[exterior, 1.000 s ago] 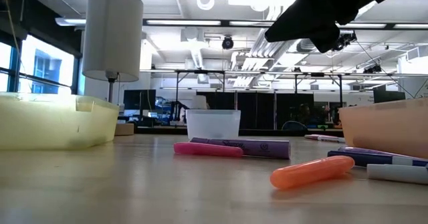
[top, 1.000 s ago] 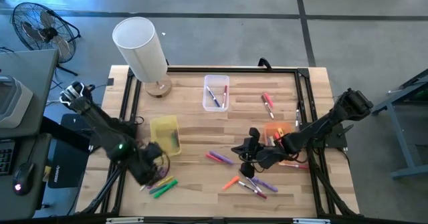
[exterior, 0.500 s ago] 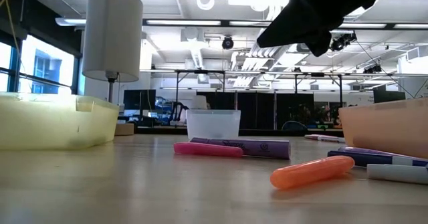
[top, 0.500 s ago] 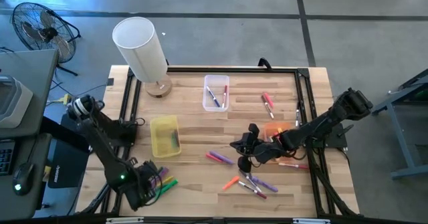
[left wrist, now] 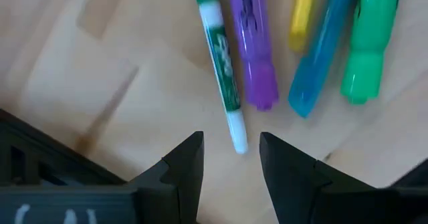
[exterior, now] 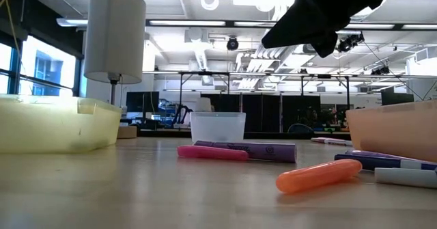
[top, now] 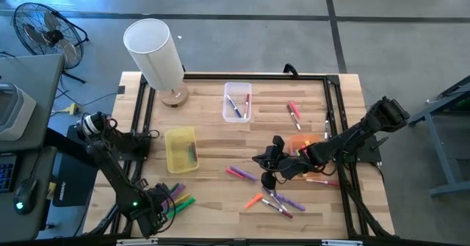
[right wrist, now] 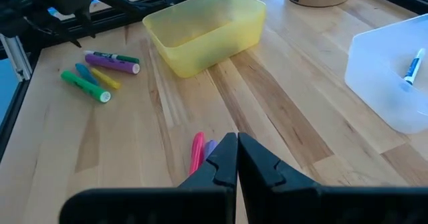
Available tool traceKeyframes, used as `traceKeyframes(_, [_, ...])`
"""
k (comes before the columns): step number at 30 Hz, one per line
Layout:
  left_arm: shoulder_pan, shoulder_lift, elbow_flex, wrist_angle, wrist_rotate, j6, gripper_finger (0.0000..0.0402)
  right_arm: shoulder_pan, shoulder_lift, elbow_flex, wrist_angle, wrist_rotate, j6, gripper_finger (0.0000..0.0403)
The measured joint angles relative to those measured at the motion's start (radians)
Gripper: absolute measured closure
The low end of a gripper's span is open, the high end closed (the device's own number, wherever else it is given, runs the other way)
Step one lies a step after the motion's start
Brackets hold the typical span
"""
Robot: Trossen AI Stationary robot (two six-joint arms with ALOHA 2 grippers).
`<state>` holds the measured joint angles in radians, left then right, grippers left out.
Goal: Pick & Place Markers
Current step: Put the green marker pen into the transparent bin
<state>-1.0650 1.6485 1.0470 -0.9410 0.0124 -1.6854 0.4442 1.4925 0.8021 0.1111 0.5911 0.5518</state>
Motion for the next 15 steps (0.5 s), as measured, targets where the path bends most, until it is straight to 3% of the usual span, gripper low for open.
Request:
traceKeyframes(9, [-0.011,0.0,-0.097,0.171,0.018,-0.041,0.0259,-0.002,0.0,0.001,0.046,0.0,-0.042,0.0403])
traceKeyframes(15, [-0.01,0.0,-0.135,0.183,0.038,-0.052,0.0259,-0.008,0.0,0.001,0.045,-0.003,-0.04,0.0403])
